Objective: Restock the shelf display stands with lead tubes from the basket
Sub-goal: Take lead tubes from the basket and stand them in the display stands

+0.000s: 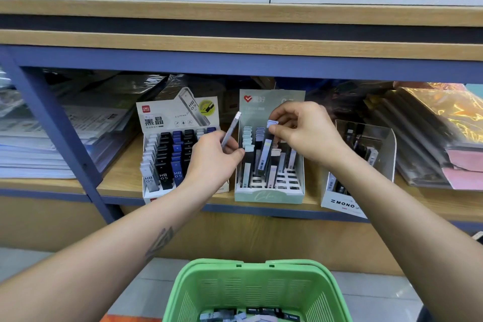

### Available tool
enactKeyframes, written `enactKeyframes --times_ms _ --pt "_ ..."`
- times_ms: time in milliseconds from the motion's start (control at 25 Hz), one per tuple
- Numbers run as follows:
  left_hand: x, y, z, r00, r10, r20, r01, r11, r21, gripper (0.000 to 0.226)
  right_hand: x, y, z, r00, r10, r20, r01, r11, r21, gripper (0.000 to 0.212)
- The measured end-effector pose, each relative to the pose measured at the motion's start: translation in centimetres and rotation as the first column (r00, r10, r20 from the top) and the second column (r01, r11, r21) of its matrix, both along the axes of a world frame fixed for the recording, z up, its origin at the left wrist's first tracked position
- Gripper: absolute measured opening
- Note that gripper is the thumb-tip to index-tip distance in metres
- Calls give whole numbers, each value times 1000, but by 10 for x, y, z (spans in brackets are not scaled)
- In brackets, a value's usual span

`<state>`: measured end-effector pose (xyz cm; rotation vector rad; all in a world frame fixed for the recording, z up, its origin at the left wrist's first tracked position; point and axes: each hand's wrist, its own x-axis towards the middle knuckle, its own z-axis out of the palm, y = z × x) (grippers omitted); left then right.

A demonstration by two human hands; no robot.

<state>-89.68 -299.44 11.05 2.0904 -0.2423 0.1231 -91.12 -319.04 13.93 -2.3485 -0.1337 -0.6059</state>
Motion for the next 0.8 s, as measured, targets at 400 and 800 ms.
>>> enactKeyframes --times_ms 400,800 --pt "28 -26 -13 991 97 -95 -107 989 -106 26 14 10 -19 999 4 39 0 995 -103 7" --pt "29 -26 -14 987 64 -148 -96 970 -221 15 15 13 -22 998 58 -41 -62 992 -111 13"
